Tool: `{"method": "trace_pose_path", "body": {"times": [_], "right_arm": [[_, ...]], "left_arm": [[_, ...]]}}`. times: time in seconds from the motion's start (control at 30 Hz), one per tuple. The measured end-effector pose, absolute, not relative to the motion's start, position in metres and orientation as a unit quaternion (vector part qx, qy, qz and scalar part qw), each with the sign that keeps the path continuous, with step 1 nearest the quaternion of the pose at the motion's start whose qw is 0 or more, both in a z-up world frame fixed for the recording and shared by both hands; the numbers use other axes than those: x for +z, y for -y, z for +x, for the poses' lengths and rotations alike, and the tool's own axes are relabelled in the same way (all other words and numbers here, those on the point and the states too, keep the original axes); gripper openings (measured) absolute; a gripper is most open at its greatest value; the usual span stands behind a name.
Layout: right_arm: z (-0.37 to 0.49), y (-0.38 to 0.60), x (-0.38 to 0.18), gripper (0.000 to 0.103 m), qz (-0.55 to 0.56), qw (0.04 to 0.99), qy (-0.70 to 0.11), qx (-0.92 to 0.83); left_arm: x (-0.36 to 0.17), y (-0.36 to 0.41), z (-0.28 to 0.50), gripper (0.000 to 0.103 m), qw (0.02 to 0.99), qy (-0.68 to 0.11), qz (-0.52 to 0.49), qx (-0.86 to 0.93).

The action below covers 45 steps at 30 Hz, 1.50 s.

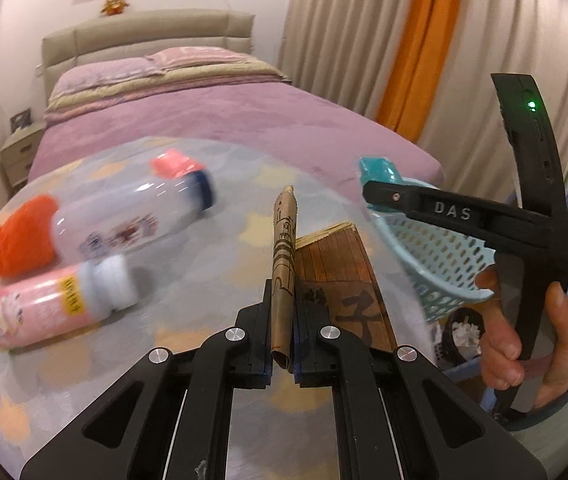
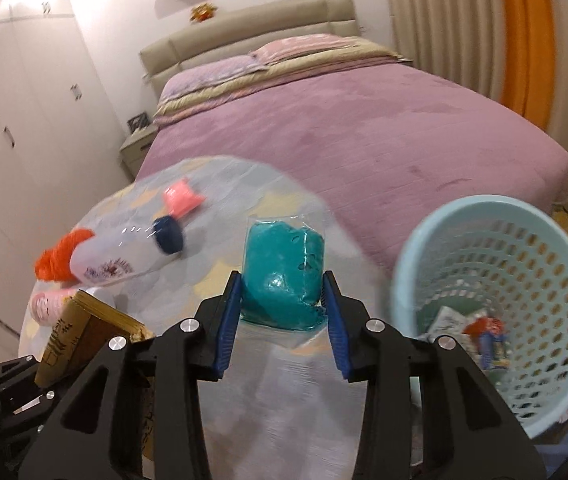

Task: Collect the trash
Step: 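Carry the sleeve and teal packet over the blue basket and open both tools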

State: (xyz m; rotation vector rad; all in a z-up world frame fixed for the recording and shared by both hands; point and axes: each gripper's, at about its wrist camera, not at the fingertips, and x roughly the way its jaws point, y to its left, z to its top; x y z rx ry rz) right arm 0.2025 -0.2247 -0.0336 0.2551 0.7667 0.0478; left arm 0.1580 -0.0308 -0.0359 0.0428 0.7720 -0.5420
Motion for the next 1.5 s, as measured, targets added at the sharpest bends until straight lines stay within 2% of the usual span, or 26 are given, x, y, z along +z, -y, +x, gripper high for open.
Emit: {"method": "trace_pose_path", "body": {"times": [0.47,0.83,0.93,1.07,1.17,1.3,1.5], "right_arm": [[0.163,0.338,-0.023,0.037,0.174,0.917,-0.352,-0.062],[0.162,0.4,-0.063,0.037,0.214,0.883,-0.4,-0.119],[0.162,0.409,-0.074,0.04,0.226,0.873,-0.411,-0.132],[0.157,0.424,-0.082,0.048,0.25,0.864,-0.413,-0.145],[0.152,0.433,-0.085,0.05,0.256,0.862,-0.41,-0.154],[0.145,0.442,-0.084,0.05,0.262,0.861,-0.405,-0.16],[0.143,0.439,-0.082,0.05,0.262,0.864,-0.402,-0.153]], "left_arm": [[-0.016,0.137,0.17,0.005,0.874,-0.357,0.045,-0.326],[-0.043,0.21,0.187,0.005,0.852,-0.384,0.049,-0.353],[-0.051,0.223,0.188,0.005,0.846,-0.392,0.051,-0.357],[-0.06,0.237,0.193,0.005,0.842,-0.402,0.053,-0.356],[-0.065,0.244,0.196,0.011,0.843,-0.406,0.058,-0.347],[-0.068,0.247,0.197,0.032,0.844,-0.406,0.055,-0.346],[-0.065,0.235,0.188,0.038,0.849,-0.397,0.051,-0.343]]}}
